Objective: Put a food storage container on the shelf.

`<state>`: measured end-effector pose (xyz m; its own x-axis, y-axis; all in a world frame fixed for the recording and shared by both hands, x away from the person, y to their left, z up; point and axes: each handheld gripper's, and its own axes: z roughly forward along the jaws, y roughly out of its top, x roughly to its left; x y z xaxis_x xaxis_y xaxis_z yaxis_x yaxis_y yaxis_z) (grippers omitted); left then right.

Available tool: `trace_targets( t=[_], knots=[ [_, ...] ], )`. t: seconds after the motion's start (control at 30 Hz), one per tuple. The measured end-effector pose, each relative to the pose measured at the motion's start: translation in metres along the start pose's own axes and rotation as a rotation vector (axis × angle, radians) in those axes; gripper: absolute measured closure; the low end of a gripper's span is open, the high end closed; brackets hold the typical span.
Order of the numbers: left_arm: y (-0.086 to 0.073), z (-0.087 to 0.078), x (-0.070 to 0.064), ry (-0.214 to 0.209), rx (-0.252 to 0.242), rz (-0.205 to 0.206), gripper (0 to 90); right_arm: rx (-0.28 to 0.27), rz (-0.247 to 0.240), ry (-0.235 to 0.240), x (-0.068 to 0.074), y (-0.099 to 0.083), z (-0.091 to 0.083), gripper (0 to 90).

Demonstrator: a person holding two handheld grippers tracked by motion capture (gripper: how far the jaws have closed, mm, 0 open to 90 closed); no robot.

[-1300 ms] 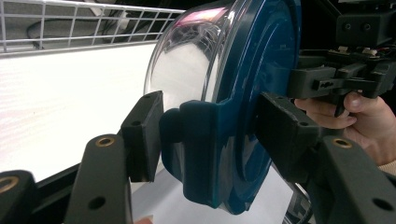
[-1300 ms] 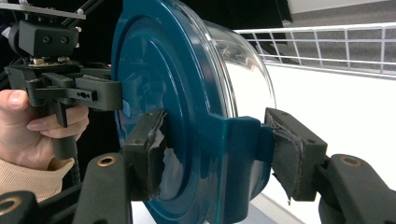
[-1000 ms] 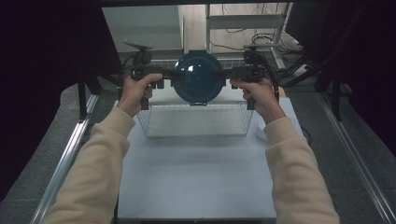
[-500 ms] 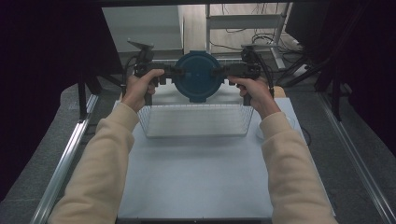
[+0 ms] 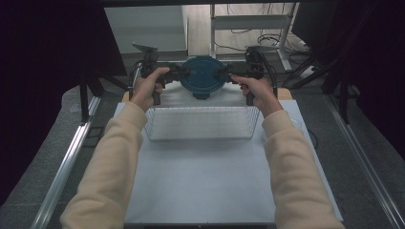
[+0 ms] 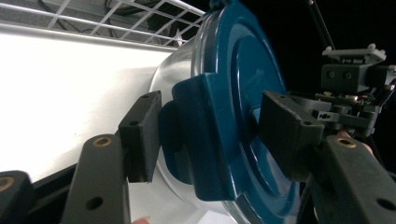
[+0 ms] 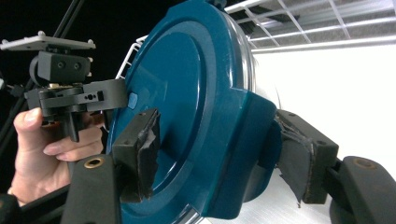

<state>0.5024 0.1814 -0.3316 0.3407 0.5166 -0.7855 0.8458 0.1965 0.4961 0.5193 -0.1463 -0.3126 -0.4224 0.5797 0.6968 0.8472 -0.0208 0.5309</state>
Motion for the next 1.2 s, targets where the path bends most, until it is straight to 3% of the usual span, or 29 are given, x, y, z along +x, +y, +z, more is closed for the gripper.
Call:
trace_targets(
  t=[0.13,0.17,0.27,0.4,0.43,0.5,0.57,0.6,0.63,0.67,0.73,0.77,0.8,0.87,0.93,1.07,1.13,1.17,1.2],
  knots=[
    [-0.001,0.004,0.007,-0.02,-0.021,-0.026,41.0,-0.001,0.029,-0.004,-0.003,-0.001,0.002,32.6],
    [-0.001,0.004,0.007,-0.019,-0.023,-0.015,40.9,-0.002,0.038,-0.002,-0.004,-0.001,0.002,32.5],
    [-0.004,0.005,0.007,-0.02,-0.048,-0.005,40.3,-0.013,0.009,-0.015,-0.002,-0.002,0.003,29.4],
    [-0.007,0.004,0.005,0.024,-0.077,0.028,34.0,-0.024,-0.034,-0.072,0.005,-0.005,0.005,19.4],
    [-0.009,0.003,0.002,0.069,-0.102,0.047,27.6,-0.023,-0.067,-0.115,0.01,-0.006,0.005,12.9],
    [-0.009,0.001,0.001,0.091,-0.116,0.063,23.8,-0.026,-0.078,-0.136,0.012,-0.007,0.004,11.4],
    [-0.012,-0.004,-0.003,0.119,-0.136,0.095,20.1,-0.06,-0.123,-0.186,0.022,-0.01,-0.002,5.8],
    [-0.013,-0.007,-0.005,0.126,-0.145,0.108,20.1,-0.06,-0.123,-0.186,0.022,-0.01,-0.002,5.8],
    [-0.017,-0.011,-0.009,0.138,-0.157,0.139,20.1,-0.064,-0.134,-0.193,0.026,-0.012,-0.004,4.7],
    [-0.019,-0.013,-0.012,0.151,-0.156,0.167,19.6,-0.071,-0.191,-0.227,0.036,-0.016,-0.008,2.3],
    [-0.025,-0.019,-0.02,0.176,-0.159,0.234,19.7,-0.084,-0.234,-0.26,0.044,-0.021,-0.016,2.7],
    [-0.03,-0.024,-0.025,0.171,-0.162,0.258,19.7,-0.084,-0.234,-0.26,0.044,-0.021,-0.016,2.7],
    [-0.036,-0.031,-0.03,0.16,-0.167,0.283,19.7,-0.094,-0.267,-0.245,0.049,-0.027,-0.025,3.1],
    [-0.041,-0.036,-0.033,0.158,-0.163,0.307,20.0,-0.101,-0.275,-0.236,0.05,-0.029,-0.028,3.4],
    [-0.05,-0.044,-0.037,0.171,-0.159,0.345,20.3,-0.104,-0.307,-0.221,0.052,-0.038,-0.037,5.1],
    [-0.072,-0.059,-0.043,0.18,-0.144,0.402,21.5,-0.113,-0.402,-0.225,0.051,-0.066,-0.058,8.3],
    [-0.091,-0.067,-0.045,0.178,-0.128,0.437,21.6,-0.118,-0.418,-0.227,0.05,-0.073,-0.062,8.8],
    [-0.103,-0.071,-0.044,0.172,-0.122,0.452,21.6,-0.125,-0.447,-0.238,0.045,-0.089,-0.07,9.7],
    [-0.103,-0.071,-0.044,0.172,-0.122,0.452,21.7,-0.125,-0.447,-0.238,0.045,-0.089,-0.07,9.7]
  ],
)
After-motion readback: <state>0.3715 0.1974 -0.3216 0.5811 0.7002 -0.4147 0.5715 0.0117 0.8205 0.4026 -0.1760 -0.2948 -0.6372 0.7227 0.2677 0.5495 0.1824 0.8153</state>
